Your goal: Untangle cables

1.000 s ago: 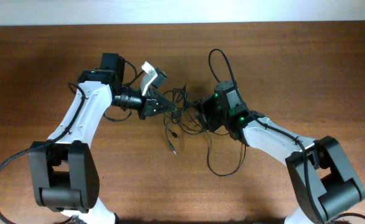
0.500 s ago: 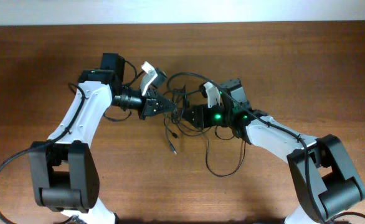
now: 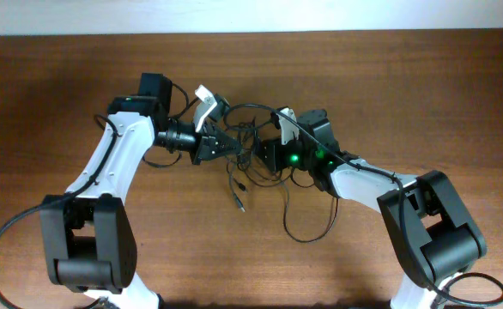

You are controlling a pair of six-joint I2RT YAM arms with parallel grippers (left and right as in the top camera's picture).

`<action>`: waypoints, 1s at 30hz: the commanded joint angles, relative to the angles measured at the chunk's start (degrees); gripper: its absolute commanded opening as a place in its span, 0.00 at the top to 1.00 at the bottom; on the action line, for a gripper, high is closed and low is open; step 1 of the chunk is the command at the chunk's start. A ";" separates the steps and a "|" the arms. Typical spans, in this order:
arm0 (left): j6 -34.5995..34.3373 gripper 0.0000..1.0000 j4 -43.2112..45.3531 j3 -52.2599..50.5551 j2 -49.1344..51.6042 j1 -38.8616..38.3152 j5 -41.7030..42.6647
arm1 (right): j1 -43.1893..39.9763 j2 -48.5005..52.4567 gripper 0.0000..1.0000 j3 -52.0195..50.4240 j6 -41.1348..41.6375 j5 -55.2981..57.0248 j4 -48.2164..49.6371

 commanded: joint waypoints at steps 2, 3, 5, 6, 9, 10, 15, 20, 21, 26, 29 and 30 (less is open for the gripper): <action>0.87 0.99 -0.04 -0.17 0.37 0.04 -0.13 | -2.05 0.20 0.96 0.15 1.70 -2.38 -0.04; 0.68 1.00 -0.02 -0.17 0.37 0.04 -0.63 | -3.45 -0.57 0.96 0.15 4.04 -6.14 -0.48; -0.52 1.00 0.46 -0.17 0.37 0.07 -2.08 | -7.32 -3.52 0.96 0.15 6.38 -14.43 -4.48; -2.47 1.00 1.31 -0.17 0.37 0.15 -3.32 | -8.90 -5.20 0.96 0.15 6.36 -16.22 -8.15; -19.78 1.00 7.50 -0.17 0.37 0.15 -16.17 | -11.65 -10.14 0.96 0.15 1.18 -16.15 -21.55; -27.85 1.00 9.18 -0.20 0.37 0.15 -24.06 | -12.15 -11.76 0.96 0.15 -0.70 -15.56 -25.29; -51.87 1.00 10.82 -1.75 0.37 0.15 -50.29 | -12.52 -22.75 0.96 0.15 -3.61 -14.34 -36.06; -55.36 0.91 11.54 -2.78 0.42 0.15 -53.42 | -12.52 -35.12 0.96 0.15 -3.56 -12.79 -39.30; -55.56 0.74 11.54 -2.80 0.42 0.15 -53.37 | -12.50 -36.70 0.96 0.15 -3.58 -12.79 -39.78; -54.49 0.09 11.58 -2.86 0.42 0.02 -49.72 | -12.50 -39.19 0.96 0.15 -3.56 -11.28 -44.61; -37.94 0.07 12.39 -2.86 0.42 0.02 -27.78 | -12.50 -39.15 0.96 0.15 -3.54 -8.35 -45.97; -36.06 0.07 12.39 -2.86 0.42 0.02 -22.01 | -12.46 -39.15 0.96 0.15 -3.56 -8.37 -45.94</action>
